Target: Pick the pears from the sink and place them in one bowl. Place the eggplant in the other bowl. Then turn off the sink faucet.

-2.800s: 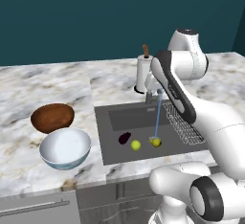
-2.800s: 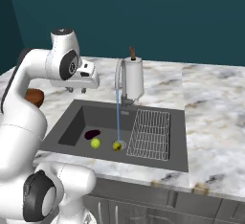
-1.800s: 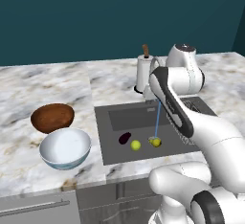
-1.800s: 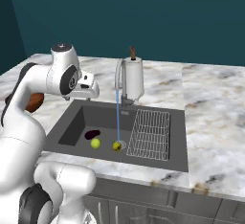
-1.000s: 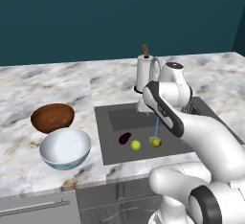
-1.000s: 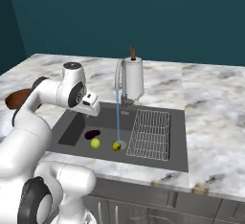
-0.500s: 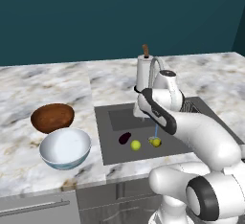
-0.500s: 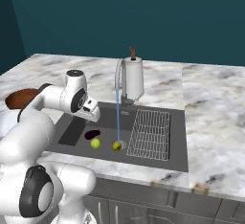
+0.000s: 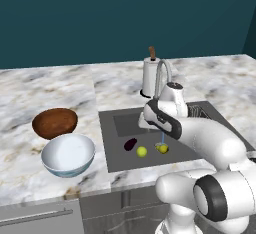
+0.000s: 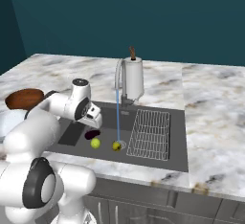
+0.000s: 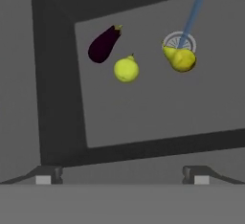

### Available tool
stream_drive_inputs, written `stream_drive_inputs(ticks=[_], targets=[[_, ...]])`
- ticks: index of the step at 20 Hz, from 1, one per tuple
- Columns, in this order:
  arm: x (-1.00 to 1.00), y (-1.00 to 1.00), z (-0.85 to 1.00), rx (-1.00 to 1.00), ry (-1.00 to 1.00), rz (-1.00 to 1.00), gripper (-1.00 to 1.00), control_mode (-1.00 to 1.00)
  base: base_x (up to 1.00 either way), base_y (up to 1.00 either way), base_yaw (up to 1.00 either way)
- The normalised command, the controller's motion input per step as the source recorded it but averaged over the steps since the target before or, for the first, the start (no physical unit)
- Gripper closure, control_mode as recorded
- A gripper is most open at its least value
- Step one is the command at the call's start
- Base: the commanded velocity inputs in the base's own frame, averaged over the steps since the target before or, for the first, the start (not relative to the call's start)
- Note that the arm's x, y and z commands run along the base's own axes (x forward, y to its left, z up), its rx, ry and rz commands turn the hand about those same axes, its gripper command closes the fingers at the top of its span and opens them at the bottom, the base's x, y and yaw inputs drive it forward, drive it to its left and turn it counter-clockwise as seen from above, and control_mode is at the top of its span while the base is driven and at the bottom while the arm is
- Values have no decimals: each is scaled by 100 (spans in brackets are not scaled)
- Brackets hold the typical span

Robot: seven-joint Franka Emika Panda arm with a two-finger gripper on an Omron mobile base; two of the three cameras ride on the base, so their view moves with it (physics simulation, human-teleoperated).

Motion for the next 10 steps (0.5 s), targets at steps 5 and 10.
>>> stream_drive_inputs(ticks=[5, 10], targets=[[16, 0, -33, 5, 0, 0, -100, -100, 0, 0, 0], [12, 0, -26, 6, 0, 0, -100, -100, 0, 0, 0]])
